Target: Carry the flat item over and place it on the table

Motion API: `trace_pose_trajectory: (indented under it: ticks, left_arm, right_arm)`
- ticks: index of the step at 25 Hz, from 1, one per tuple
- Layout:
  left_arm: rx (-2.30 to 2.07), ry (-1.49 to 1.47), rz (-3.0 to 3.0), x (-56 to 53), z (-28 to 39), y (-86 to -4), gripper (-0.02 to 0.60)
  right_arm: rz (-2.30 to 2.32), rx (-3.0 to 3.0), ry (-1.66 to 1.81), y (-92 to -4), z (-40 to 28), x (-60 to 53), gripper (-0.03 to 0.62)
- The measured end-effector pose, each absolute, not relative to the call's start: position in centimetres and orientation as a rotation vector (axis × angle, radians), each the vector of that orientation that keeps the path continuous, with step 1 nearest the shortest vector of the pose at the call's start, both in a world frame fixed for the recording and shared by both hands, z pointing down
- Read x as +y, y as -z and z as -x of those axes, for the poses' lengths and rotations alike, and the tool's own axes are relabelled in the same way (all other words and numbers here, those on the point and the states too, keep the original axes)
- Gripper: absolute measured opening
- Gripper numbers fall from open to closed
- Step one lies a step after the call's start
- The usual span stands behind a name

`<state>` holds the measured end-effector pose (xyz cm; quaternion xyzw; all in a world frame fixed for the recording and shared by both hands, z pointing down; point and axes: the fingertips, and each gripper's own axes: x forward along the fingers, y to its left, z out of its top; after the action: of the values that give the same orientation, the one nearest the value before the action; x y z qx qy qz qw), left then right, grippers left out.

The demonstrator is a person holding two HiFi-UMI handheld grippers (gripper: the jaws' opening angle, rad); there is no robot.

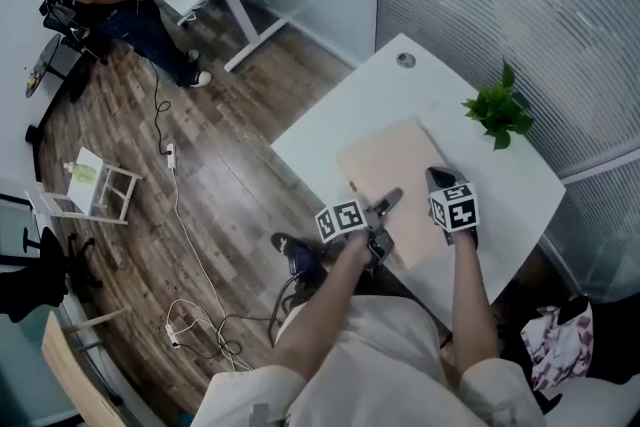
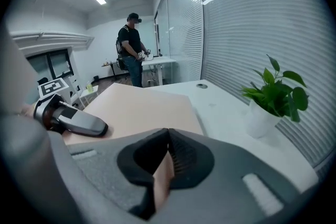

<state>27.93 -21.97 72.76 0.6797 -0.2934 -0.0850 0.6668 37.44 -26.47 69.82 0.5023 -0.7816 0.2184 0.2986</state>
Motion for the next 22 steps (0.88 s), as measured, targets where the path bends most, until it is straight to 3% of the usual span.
trace_pose_trajectory:
  ticks: [22]
  left_arm:
    - [-0.634,0.26,-1.513,-22.5,-28.7,-75.4,0.299]
  right_arm:
    - [-1.241,-2.055,-0.502,-72.7,-36.8,-28.4,0.003]
